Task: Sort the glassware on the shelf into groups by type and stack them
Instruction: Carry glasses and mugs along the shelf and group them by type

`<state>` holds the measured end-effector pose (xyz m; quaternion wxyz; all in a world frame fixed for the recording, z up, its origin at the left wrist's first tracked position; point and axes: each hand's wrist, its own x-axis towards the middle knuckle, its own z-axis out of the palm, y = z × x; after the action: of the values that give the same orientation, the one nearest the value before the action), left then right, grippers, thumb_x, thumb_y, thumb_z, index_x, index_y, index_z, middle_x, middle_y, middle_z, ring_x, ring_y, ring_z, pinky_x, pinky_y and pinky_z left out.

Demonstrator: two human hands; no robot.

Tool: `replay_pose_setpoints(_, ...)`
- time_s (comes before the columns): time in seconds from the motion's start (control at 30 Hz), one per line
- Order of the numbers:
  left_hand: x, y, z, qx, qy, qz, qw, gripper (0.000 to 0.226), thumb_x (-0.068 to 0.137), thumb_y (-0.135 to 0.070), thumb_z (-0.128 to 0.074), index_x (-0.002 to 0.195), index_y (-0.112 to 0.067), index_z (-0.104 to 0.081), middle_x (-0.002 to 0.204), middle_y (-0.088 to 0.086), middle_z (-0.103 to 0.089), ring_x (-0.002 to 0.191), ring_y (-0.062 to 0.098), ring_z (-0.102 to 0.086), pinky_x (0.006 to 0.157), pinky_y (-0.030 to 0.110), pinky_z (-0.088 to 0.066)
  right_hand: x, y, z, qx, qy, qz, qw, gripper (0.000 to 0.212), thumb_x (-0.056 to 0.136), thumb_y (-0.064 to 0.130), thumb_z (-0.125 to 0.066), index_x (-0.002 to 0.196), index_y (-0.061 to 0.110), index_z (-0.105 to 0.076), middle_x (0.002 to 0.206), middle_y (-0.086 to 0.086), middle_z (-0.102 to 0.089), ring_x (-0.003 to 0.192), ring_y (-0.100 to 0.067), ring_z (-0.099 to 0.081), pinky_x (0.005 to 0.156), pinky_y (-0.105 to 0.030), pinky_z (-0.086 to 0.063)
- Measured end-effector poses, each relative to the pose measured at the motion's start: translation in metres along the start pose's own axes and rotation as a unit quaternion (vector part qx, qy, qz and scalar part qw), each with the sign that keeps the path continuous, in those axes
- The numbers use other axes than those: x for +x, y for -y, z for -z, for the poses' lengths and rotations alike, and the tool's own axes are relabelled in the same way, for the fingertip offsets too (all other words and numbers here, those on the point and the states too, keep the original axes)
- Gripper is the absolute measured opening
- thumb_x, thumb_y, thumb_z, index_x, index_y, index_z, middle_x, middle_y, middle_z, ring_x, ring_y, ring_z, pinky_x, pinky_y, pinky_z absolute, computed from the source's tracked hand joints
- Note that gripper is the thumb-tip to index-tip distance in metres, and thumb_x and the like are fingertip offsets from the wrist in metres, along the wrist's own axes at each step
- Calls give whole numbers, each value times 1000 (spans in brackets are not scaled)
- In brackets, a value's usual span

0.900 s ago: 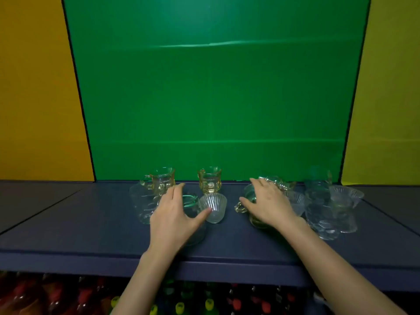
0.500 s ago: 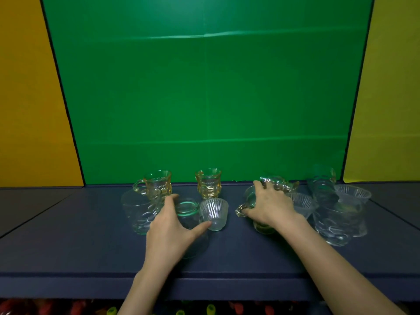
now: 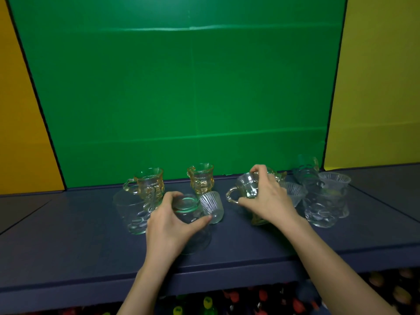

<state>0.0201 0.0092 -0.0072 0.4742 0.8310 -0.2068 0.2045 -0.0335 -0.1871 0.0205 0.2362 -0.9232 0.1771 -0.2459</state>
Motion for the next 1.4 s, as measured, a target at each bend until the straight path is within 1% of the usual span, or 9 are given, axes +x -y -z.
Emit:
replay_pose_setpoints(0.33,-12,-24,10,-83,-28,-75,993,64,46,-37,-87,99,-22,-55,91,-8,-62,86,13,-59,78,17,-40,-51,-9,11,101,-127,86,983,63,75,34,-72,120,28,-29,122,9,-39,100,-15,-46,84,-34,-40)
replay_pose_setpoints(0.47,-14,-52,5,-93,-14,-122,988,67,45,-37,-87,102,-20,-56,92,-9,-61,87,13,-58,83,22,-43,-69,-18,38,150,-173,80,970,75,70,30,-77,127,35,-27,126,14,-38,107,-2,-38,89,-23,-30)
replay_pose_setpoints(0.6,-18,-87,-20,-115,6,-152,982,70,41,-51,-84,98,-25,-53,86,-19,-57,87,14,-60,86,26,-46,-86,-42,73,197,-202,56,958,79,67,27,-80,124,44,-28,126,13,-46,111,-7,-45,92,-25,-35)
replay_pose_setpoints(0.73,-29,-125,-58,-140,41,-175,974,71,42,-51,-83,100,-22,-55,88,-15,-60,87,14,-61,84,22,-47,-101,-82,110,198,-232,38,952,82,64,27,-83,128,39,-33,124,10,-52,110,-8,-52,90,-17,-38)
replay_pose_setpoints(0.9,-50,-180,-117,-164,62,-184,967,69,39,-61,-73,97,-28,-53,90,-13,-62,89,16,-63,86,36,-52,-119,-148,161,191,-265,19,945,84,61,21,-85,126,39,-35,120,9,-56,106,-6,-57,91,-21,-44)
replay_pose_setpoints(1.03,-74,-229,-169,-185,80,-183,962,66,38,-62,-72,93,-35,-49,91,-12,-63,92,22,-63,84,39,-51,-132,-208,205,188,-284,8,940,86,60,19,-85,125,42,-33,115,21,-52,101,11,-55,84,-7,-42)
replay_pose_setpoints(1.2,-107,-283,-234,-200,95,-177,959,73,39,-60,-75,100,-27,-55,94,-10,-65,95,22,-63,86,38,-50,-145,-282,246,174,-298,-5,939,90,60,17,-85,131,35,-33,120,11,-53,103,-3,-57,87,-17,-45)
replay_pose_setpoints(1.3,-122,-307,-271,-206,110,-163,958,70,43,-53,-83,102,-28,-55,98,-9,-66,97,20,-62,87,40,-49,-148,-320,268,178,-289,-8,941,91,59,18,-85,131,36,-33,115,25,-49,103,9,-54,82,-7,-45)
replay_pose_setpoints(1.4,-131,-331,-306,-208,129,-153,957,67,44,-49,-85,101,-30,-54,96,-11,-64,98,19,-62,87,41,-50,-146,-353,287,181,-286,-21,941,92,58,17,-86,130,38,-33,112,28,-48,99,17,-53,82,-6,-45)
